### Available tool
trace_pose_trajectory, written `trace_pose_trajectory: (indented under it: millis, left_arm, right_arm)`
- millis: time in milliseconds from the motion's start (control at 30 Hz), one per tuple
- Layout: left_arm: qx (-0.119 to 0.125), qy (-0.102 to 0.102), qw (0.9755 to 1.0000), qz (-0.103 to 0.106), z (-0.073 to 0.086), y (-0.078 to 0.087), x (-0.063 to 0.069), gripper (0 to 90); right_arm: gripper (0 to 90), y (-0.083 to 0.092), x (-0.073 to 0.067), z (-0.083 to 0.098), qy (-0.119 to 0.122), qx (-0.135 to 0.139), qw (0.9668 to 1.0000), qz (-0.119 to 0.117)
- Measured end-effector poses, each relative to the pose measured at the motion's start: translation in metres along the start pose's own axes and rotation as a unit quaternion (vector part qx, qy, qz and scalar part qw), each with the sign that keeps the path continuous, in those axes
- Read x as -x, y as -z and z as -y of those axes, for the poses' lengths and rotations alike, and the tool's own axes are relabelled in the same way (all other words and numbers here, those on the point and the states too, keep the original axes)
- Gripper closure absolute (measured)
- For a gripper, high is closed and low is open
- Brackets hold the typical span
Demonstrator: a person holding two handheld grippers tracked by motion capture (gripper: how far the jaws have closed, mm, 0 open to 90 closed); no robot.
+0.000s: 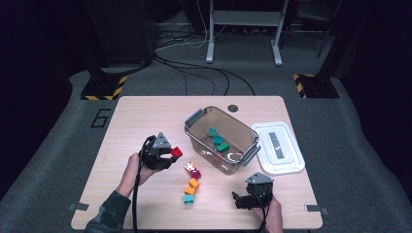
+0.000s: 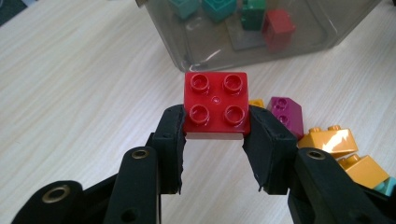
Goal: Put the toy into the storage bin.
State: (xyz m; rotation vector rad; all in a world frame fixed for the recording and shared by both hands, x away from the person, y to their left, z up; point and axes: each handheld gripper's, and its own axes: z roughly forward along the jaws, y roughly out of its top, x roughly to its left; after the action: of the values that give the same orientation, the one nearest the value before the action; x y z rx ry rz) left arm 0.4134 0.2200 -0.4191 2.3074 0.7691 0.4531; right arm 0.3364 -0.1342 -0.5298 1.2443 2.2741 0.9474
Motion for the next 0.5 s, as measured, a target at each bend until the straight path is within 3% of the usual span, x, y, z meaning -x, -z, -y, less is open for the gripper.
trace_pose_trajectory:
  millis: [500]
  left_arm:
    - [0.010, -0.015, 0.9998, -0.006, -0.030, 0.012, -0.007, 58.7]
  right_arm:
    - [0.0, 0.000, 0.000, 0.000, 0.000, 0.000, 1.0000, 0.000]
